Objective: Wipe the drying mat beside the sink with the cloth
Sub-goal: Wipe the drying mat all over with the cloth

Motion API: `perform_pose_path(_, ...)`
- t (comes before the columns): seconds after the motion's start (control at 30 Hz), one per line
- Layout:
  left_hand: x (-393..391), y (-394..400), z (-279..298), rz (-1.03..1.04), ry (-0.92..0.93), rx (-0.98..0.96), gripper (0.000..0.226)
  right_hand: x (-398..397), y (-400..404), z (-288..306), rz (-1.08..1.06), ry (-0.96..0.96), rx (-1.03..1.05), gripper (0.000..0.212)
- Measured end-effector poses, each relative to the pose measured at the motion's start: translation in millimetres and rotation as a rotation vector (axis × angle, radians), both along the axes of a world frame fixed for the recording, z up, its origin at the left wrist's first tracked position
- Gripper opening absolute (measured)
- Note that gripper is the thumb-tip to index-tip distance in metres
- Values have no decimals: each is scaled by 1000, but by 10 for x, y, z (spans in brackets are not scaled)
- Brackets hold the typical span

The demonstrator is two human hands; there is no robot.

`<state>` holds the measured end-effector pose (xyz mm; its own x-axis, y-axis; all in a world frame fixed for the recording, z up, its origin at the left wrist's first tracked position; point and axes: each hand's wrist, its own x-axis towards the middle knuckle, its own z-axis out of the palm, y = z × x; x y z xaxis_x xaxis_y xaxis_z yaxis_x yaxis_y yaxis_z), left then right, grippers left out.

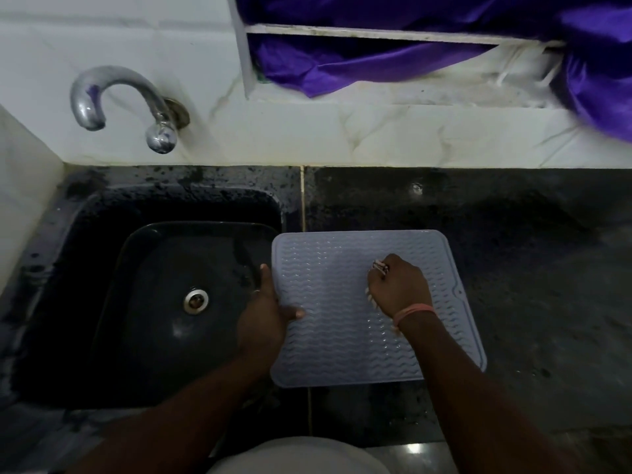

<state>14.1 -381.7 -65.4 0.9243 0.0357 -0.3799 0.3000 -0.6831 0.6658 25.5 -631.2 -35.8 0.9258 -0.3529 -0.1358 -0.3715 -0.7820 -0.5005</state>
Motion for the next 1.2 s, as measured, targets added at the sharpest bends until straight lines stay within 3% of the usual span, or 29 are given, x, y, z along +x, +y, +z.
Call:
perform_pose_path(0.43, -34, 7, 67, 43, -20, -126, 129, 168, 1045, -53, 215, -78, 62, 18)
perform_pose_path(0.57, -72, 13, 62, 31, -16, -67, 107, 190, 1271, -84, 283, -97, 108, 19)
perform_pose_path(0.67, -56, 1, -1, 90, -63, 5, 89, 187, 1394, -129, 303, -54, 290, 21)
perform_pose_path(0.83, -93, -7, 45, 53, -38, -65, 91, 227, 1388, -139, 132, 105, 690, 22)
perform_pose_path(0.93, -64, -14, 25, 43, -43, 1, 121, 182, 1126, -95, -10, 50, 837, 24)
perform_pose_path(1.1, -13, -11, -18, 62, 30, -120, 134, -115, 343, -82, -210, -154, 788, 19)
perform_pose_path(1.2, 15, -1, -82, 54, 20, -61, 132, -342, -219, -107, -314, -234, 544, 25)
